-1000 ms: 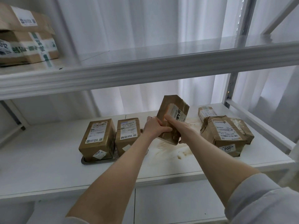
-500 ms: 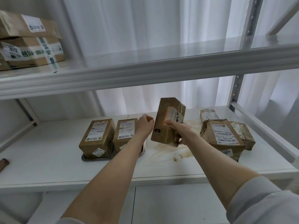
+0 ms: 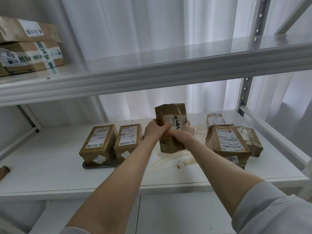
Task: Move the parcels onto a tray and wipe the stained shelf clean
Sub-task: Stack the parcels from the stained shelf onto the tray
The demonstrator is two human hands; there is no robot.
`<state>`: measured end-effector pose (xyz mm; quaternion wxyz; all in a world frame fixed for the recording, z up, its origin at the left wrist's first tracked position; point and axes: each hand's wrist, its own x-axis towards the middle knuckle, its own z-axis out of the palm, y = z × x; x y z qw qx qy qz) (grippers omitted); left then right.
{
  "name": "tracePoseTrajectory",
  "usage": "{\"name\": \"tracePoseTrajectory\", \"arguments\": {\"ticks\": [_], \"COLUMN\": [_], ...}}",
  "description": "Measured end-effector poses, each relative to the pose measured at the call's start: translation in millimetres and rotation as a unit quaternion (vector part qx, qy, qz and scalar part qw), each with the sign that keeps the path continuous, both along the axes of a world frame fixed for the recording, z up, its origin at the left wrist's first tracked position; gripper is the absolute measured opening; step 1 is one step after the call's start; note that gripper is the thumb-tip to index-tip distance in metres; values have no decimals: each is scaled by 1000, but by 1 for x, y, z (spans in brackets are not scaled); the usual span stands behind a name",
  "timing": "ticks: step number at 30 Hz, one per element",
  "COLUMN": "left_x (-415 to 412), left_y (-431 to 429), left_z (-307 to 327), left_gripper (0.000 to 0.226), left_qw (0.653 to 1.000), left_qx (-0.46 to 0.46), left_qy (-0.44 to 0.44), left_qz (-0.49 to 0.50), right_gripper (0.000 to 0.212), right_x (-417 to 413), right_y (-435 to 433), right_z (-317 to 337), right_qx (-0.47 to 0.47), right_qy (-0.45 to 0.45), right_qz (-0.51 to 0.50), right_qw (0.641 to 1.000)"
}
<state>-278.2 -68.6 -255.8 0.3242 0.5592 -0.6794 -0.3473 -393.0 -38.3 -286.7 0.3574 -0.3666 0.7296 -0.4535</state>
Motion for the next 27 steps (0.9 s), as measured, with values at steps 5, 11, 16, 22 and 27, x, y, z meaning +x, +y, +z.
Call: {"name": "tracePoseTrajectory", "arguments": {"ticks": [5, 11, 16, 22, 27], "left_x": [-5, 4, 10, 16, 15], "left_y": [-1, 1, 0, -3, -7], "left_z": [-3, 1, 1, 1, -3], "left_gripper": [50, 38, 37, 39, 42], "left_qw": [996, 986, 978, 972, 974], "left_qx": [47, 80, 110, 131, 114], "left_qy": [75, 143, 176, 195, 193], "left_qz": [16, -4, -13, -30, -12], "right_gripper": [129, 97, 54, 22, 13], "right_x": [-3, -16, -24, -25, -19], "right_y": [2, 4, 2, 5, 7], "right_z": [0, 3, 2, 3, 7], "right_qx": [8, -34, -68, -91, -114], "right_qy": [71, 61, 0, -71, -94], "right_qz": [11, -9, -41, -63, -67], "right_qw": [997, 997, 997, 991, 987]}}
